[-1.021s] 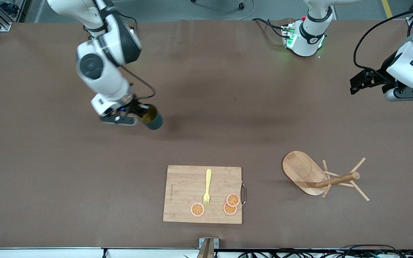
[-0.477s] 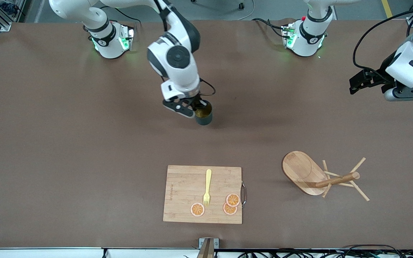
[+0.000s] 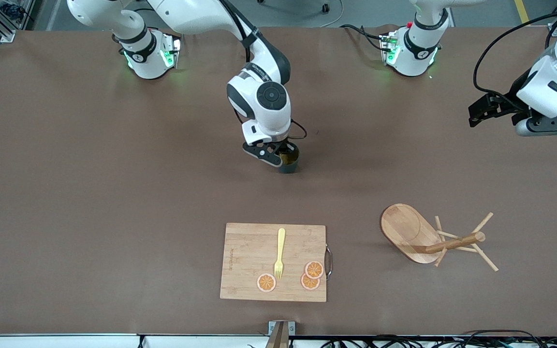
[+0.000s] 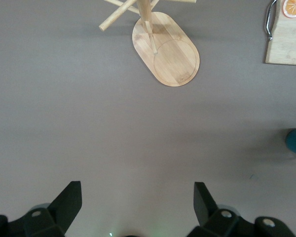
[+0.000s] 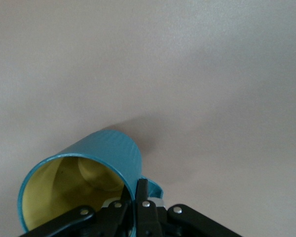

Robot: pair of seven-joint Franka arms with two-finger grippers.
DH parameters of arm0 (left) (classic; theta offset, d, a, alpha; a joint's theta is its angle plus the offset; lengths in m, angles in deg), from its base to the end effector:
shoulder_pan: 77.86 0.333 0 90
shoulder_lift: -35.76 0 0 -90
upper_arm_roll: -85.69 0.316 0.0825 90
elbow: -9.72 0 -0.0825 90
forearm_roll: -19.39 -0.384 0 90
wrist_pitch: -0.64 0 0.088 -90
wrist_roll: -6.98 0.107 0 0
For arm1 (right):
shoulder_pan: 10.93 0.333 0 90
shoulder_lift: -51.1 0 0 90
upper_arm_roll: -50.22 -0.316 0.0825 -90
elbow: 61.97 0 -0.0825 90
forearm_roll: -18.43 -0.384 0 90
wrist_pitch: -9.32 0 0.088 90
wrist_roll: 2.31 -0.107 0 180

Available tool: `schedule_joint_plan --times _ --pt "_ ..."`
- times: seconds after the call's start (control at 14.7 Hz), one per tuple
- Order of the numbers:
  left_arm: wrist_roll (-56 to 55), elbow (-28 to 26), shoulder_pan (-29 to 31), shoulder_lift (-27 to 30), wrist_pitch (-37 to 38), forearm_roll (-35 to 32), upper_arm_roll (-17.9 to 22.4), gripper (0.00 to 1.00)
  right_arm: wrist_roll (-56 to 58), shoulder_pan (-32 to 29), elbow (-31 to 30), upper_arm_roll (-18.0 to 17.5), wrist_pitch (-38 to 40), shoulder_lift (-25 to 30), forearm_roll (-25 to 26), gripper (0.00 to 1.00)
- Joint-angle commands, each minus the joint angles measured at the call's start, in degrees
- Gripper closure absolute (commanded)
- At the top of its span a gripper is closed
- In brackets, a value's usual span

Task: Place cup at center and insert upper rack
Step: 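Carry the teal mug toward the table middle with the right gripper, then set the mug down with the right gripper while the left gripper approaches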

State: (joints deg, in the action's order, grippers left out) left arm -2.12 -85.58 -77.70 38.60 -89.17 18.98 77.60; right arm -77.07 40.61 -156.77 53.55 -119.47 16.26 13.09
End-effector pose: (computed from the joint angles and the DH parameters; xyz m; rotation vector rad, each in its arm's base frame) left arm 0.5317 -0.0751 0.6074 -3.1198 -0.0322 0.0689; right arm 0.4499 0.5141 0.2561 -3.0318 0.7937 0.0636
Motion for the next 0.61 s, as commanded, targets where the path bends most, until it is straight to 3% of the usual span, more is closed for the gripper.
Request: schedule_joint_plan --times 0.0,0.27,0.34,0.41,0.54 --pt "-4.0 -0.3 0.2 0.9 0.4 -0.1 -2.5 0.0 -4.0 0.4 1.1 0.2 -2.1 -1.5 0.8 1.0" --pt "-13.5 0.0 0.1 0.1 -2.8 0.0 -7.4 0.0 -3.9 0.3 1.5 0.2 -2.3 -1.9 0.9 0.95" --pt "-16.1 0.1 -0.2 -0.3 -3.7 0.1 -8.4 0.0 -3.6 0.0 1.5 0.2 -2.1 -1.8 0.9 0.66" --pt "-18.4 0.3 -0.2 -1.3 -4.4 0.1 -10.0 0.0 -3.5 -0.4 1.9 0.2 -2.1 -1.8 0.9 0.03" --pt "-24.8 0.4 -0.2 -3.0 -6.2 0.1 -13.6 0.0 -2.5 -0.8 3.0 0.2 -1.4 -1.6 2.9 0.0"
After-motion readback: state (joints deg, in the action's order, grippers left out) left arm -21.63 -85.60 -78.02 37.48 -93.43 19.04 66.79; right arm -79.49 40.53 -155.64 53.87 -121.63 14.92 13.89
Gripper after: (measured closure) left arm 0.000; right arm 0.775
